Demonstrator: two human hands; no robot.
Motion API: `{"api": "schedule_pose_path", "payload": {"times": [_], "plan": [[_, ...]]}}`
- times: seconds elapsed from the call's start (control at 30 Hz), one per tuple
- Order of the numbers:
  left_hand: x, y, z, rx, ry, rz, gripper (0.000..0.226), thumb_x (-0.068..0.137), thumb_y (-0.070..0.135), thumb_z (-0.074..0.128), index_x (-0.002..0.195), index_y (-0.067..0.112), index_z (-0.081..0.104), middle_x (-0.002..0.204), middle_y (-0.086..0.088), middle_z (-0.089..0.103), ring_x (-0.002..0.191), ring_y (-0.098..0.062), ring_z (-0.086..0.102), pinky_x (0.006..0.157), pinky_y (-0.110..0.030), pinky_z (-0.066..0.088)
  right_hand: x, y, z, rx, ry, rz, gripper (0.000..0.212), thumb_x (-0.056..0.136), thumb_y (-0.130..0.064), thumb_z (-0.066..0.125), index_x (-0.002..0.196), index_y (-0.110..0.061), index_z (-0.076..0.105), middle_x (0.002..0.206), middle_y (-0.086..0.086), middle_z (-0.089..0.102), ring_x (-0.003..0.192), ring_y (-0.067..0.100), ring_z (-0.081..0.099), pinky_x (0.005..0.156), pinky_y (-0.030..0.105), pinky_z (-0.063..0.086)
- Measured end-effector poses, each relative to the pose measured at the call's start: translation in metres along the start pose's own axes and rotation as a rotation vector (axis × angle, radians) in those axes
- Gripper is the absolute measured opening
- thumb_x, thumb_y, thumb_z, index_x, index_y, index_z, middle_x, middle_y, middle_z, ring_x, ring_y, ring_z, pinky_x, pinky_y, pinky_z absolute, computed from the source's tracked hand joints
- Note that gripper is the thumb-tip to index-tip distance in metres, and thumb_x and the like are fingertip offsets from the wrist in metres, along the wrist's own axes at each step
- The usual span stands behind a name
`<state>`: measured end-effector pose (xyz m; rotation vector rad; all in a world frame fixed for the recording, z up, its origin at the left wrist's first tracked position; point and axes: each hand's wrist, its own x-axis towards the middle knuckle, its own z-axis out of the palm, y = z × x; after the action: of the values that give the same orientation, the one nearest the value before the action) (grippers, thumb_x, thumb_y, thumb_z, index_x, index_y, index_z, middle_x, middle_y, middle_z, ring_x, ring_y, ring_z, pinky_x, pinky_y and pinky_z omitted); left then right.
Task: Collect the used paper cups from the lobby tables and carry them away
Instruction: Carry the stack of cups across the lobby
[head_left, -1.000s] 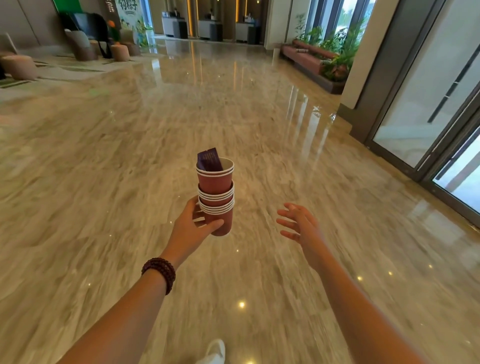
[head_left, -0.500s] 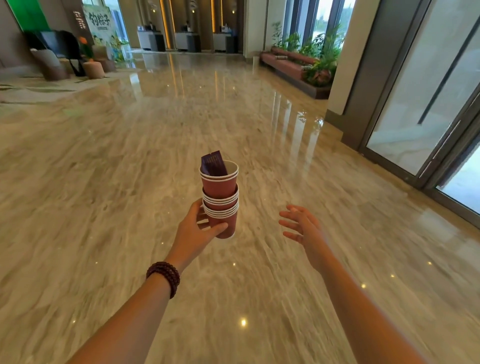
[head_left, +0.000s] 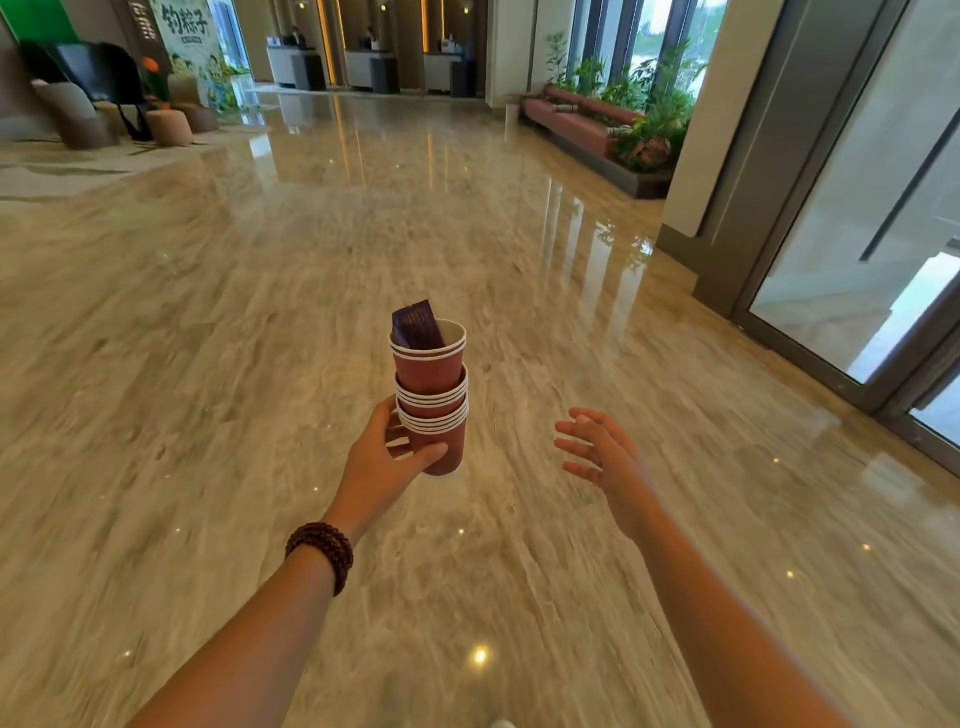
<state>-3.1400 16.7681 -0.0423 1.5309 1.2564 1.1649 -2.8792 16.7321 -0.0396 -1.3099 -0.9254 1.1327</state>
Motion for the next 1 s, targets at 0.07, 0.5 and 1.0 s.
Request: {"api": "schedule_pose_path", "payload": {"times": [0.07, 0.5, 1.0], "plan": [[0.036, 0.001, 0.012, -0.011, 0.010, 0.003, 0.067, 0.072, 0.024, 0.080, 0.130, 0.025, 0.046, 0.117, 0.005, 0.061, 0.104, -0.010, 0.061, 0.083, -0.025, 0.051, 0.040, -0.009, -0.003, -0.003, -0.006, -0.001, 0.029, 0.092, -0.034, 0.055, 0.118, -0.021, 0.060, 0.110, 0.000, 0.070, 0.101, 0.016, 0.067, 0.078, 0.034, 0.052], [0.257, -0.019, 0.069, -0.014, 0.037, -0.023, 0.068, 0.073, 0.025, 0.079, 0.132, 0.023, 0.045, 0.118, 0.004, 0.061, 0.105, -0.010, 0.061, 0.084, -0.025, 0.051, 0.272, -0.038, -0.016, -0.036, -0.044, 0.000, 0.027, 0.091, -0.035, 0.057, 0.115, -0.023, 0.061, 0.107, -0.004, 0.071, 0.099, 0.014, 0.068, 0.079, 0.034, 0.053], [0.567, -0.069, 0.093, -0.027, -0.067, -0.003, 0.068, 0.070, 0.028, 0.081, 0.128, 0.029, 0.047, 0.114, 0.010, 0.063, 0.101, -0.008, 0.063, 0.083, -0.026, 0.053, 0.549, -0.050, 0.030, -0.012, 0.024, 0.015, 0.024, 0.093, -0.028, 0.055, 0.114, -0.020, 0.061, 0.110, 0.002, 0.069, 0.102, 0.019, 0.066, 0.080, 0.034, 0.053]]}}
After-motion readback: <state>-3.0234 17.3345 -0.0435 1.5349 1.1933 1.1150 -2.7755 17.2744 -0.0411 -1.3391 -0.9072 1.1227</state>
